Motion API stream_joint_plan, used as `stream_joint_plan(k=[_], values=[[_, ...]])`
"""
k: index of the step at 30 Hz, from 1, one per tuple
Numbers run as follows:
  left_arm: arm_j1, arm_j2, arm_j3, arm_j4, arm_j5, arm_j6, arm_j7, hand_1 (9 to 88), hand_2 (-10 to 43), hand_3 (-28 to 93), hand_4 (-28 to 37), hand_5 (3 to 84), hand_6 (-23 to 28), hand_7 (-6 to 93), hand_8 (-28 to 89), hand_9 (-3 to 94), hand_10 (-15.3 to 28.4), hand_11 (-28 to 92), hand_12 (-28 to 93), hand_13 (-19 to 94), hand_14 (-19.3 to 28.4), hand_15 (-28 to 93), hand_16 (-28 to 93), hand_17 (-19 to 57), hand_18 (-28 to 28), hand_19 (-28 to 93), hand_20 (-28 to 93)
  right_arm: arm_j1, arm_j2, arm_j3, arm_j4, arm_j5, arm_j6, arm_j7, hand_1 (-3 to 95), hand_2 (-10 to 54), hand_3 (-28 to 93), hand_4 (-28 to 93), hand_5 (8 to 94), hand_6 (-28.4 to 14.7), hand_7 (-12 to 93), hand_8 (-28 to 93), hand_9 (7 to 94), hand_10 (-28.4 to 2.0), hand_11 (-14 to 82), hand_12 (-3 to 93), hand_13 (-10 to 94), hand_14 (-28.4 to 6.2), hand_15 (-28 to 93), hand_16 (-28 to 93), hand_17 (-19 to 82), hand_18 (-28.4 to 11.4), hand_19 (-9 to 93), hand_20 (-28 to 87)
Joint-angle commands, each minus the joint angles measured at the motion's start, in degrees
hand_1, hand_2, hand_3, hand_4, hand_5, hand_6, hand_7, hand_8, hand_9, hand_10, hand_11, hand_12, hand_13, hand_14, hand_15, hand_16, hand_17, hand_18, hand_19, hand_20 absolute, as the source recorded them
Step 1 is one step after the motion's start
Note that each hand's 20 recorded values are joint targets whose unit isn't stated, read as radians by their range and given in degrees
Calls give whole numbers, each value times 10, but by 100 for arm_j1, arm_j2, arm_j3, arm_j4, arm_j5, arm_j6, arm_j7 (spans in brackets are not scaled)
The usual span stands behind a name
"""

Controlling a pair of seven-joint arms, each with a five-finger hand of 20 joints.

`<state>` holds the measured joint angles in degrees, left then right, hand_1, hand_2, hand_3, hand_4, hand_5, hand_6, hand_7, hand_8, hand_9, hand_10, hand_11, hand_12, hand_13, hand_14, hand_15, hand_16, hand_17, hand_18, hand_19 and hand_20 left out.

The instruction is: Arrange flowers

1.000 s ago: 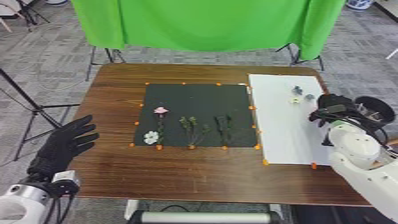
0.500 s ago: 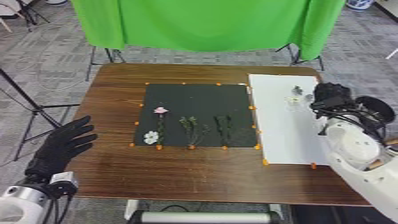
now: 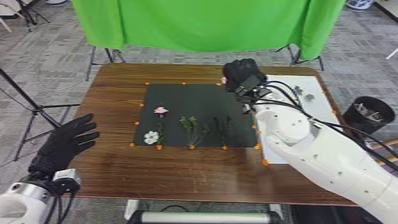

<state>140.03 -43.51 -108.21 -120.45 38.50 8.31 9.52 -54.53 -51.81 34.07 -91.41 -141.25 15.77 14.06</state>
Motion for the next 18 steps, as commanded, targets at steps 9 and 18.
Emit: stream_joint_plan(k=[9, 18], values=[[-138, -1, 70, 101, 70, -198, -174, 249, 14, 703, -270, 304, 43, 191, -108, 260, 130, 220, 137, 212, 167, 335, -15, -94, 227, 460, 64, 275, -1023, -930, 517, -407, -372, -410, 456, -95, 874, -257, 746, 40, 458, -42, 925, -27, 146, 469, 818, -14, 657, 300, 446, -193, 932, 479], [-250, 38, 154, 138, 83, -220, -189, 248, 14, 703, -269, 304, 43, 191, -108, 259, 129, 222, 136, 212, 166, 335, -16, -94, 227, 459, 64, 566, -1289, -1420, 896, -530, 10, -245, 461, -95, 871, -271, 745, 42, 458, -48, 924, -24, 145, 471, 816, -14, 672, 298, 446, -194, 932, 484]])
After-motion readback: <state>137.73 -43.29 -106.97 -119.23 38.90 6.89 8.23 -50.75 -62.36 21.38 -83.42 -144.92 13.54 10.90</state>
